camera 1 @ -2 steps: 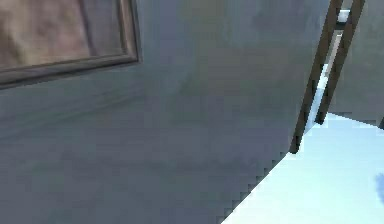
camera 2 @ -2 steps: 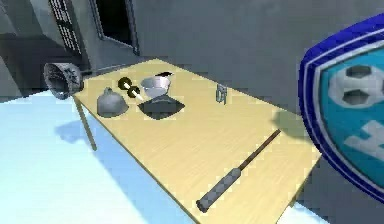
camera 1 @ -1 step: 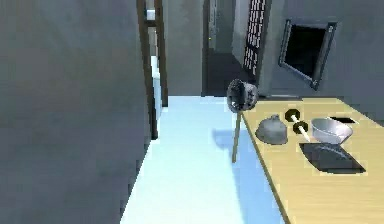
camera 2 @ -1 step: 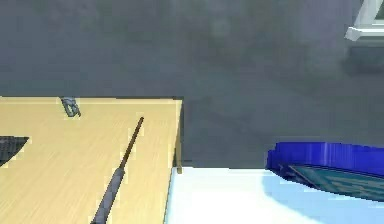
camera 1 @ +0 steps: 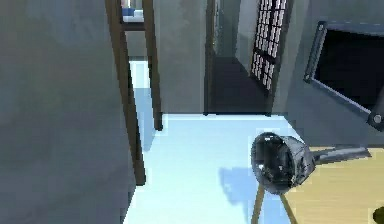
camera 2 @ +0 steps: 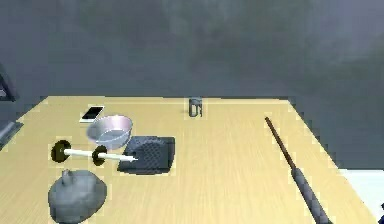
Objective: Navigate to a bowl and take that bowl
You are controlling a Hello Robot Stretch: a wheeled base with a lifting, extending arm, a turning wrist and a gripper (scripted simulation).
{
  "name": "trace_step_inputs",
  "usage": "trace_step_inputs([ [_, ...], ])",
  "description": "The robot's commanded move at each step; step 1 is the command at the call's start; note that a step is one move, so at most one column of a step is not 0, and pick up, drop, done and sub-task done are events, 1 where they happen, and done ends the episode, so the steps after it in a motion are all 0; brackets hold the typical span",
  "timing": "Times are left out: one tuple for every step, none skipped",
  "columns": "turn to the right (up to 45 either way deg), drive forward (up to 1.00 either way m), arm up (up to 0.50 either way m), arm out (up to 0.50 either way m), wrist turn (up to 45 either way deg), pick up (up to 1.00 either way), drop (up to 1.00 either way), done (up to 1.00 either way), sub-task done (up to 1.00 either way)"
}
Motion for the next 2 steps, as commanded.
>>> trace_step_inputs([
  [-21.0,0.0,0.0,0.0,0.0,0.0,0.0,0.0,0.0],
  [0.0,0.0,0.5,0.0,0.0,0.0,0.0,0.0,0.0],
])
